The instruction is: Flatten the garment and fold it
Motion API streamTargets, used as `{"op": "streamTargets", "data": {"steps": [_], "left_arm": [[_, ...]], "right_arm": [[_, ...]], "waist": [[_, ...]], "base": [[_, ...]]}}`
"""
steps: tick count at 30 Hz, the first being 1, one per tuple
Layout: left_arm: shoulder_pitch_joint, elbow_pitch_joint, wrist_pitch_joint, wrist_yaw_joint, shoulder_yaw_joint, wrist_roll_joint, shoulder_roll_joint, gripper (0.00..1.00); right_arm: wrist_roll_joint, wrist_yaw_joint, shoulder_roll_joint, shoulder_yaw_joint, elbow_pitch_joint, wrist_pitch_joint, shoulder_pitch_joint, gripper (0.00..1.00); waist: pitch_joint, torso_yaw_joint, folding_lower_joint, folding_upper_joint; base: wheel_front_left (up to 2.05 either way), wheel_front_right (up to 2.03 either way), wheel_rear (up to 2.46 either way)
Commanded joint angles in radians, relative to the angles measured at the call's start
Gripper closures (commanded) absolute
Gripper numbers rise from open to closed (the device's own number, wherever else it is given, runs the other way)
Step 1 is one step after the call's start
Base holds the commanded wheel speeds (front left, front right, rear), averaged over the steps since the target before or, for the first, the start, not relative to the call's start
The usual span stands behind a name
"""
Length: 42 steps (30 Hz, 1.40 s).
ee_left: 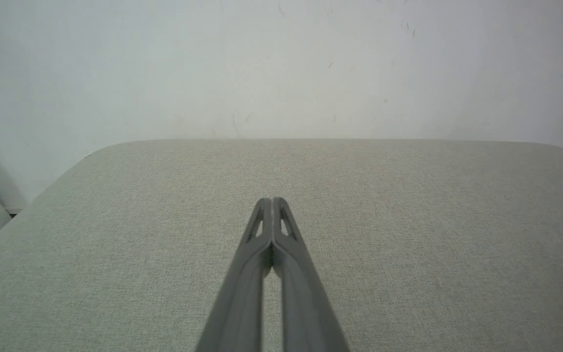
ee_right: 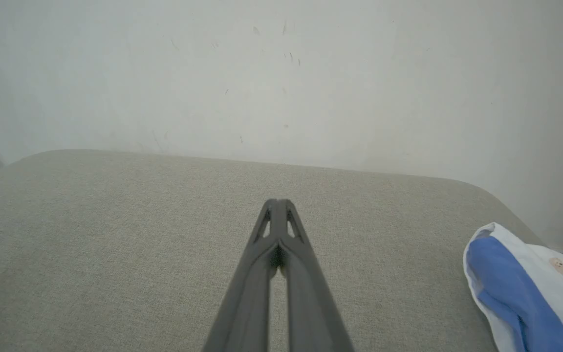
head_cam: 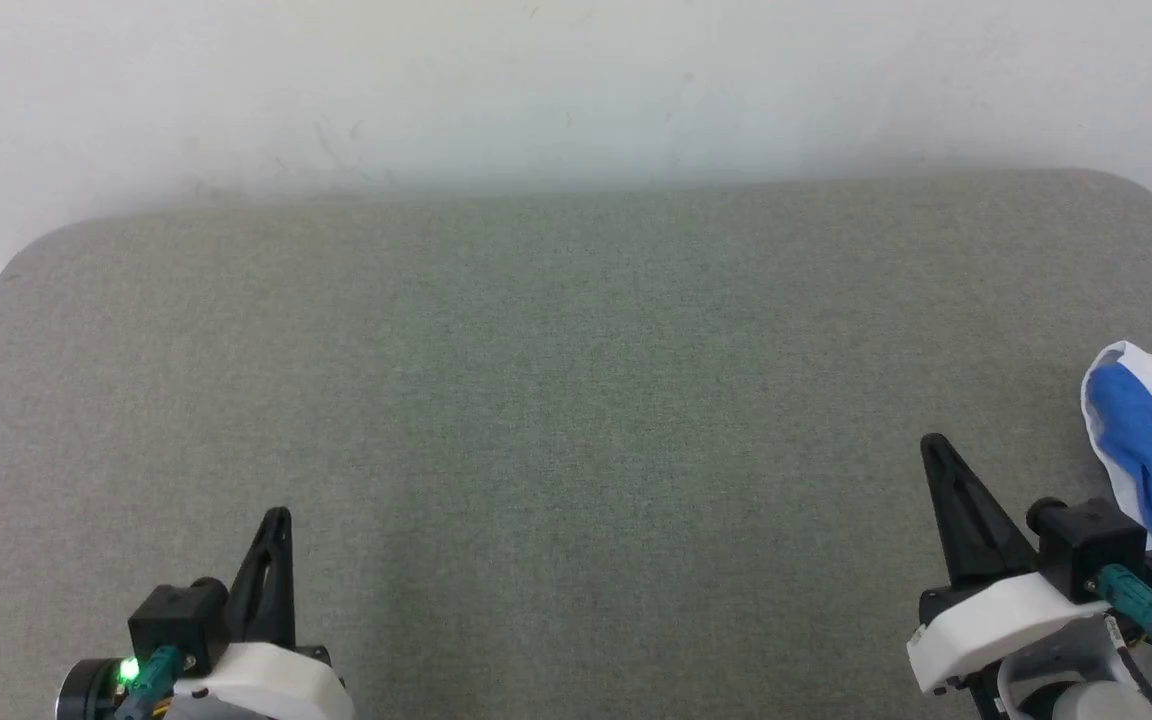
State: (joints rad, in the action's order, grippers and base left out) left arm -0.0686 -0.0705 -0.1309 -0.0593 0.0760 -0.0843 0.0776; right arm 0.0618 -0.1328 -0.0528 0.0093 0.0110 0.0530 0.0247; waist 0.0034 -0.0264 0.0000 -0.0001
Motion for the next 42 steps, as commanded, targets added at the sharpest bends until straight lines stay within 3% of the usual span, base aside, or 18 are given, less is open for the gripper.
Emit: {"op": "streamTargets", "data": {"steps": [1,42], "left_arm": [[0.021,0.007,0.006,0.009,-0.004,0.016,-0.004,1.0],[0.053,0.049,0.09,0.043,-0.052,0.062,-0.02,1.0]], "right_arm": [[-0.006,0.001,0.001,-0.001,-0.003,-0.006,-0.011,1.0],[-0.043,0.002,0.002,-0.006,-0.008,-0.037,-0.02,1.0]], "waist": [[0.0,0.001,0.0,0.0001],[-0.002,0.018,0.0,0.0001]], "base": [[0.0,0.0,0.0],[0.0,0.0,0.0]]}}
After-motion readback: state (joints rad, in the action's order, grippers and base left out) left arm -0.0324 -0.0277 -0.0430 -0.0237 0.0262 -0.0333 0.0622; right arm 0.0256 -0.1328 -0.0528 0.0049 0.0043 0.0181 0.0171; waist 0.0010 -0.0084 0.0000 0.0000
